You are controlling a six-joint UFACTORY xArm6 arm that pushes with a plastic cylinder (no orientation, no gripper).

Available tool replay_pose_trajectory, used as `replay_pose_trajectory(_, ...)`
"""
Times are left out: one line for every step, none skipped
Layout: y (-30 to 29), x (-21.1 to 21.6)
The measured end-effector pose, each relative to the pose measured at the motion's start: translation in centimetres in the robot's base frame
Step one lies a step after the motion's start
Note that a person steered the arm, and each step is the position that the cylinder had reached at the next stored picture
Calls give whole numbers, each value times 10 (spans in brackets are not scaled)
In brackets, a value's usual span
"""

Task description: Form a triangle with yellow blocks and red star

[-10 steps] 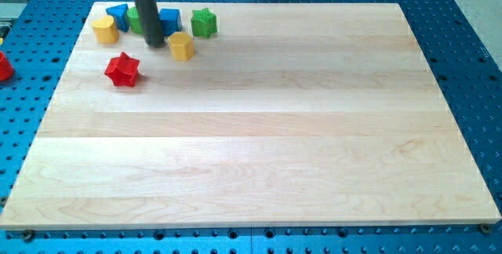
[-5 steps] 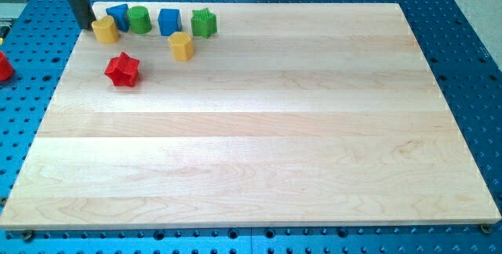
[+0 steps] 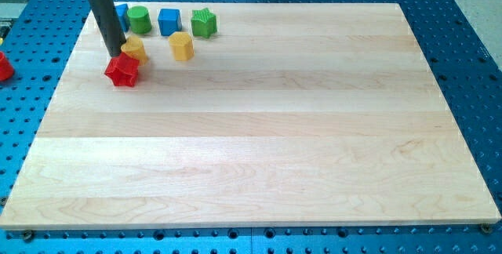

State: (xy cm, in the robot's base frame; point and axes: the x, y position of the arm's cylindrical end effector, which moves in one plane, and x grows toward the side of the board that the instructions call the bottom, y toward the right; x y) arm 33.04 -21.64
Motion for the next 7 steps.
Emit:
replay_pose_trajectory(0, 0)
replay_pose_trajectory(-1, 0)
replay_pose_trajectory(-25, 23)
replay_pose_trajectory(-17, 26)
replay_pose_trajectory(-48, 57)
replay_pose_trajectory(2, 57)
replay_pose_trajectory(77, 56)
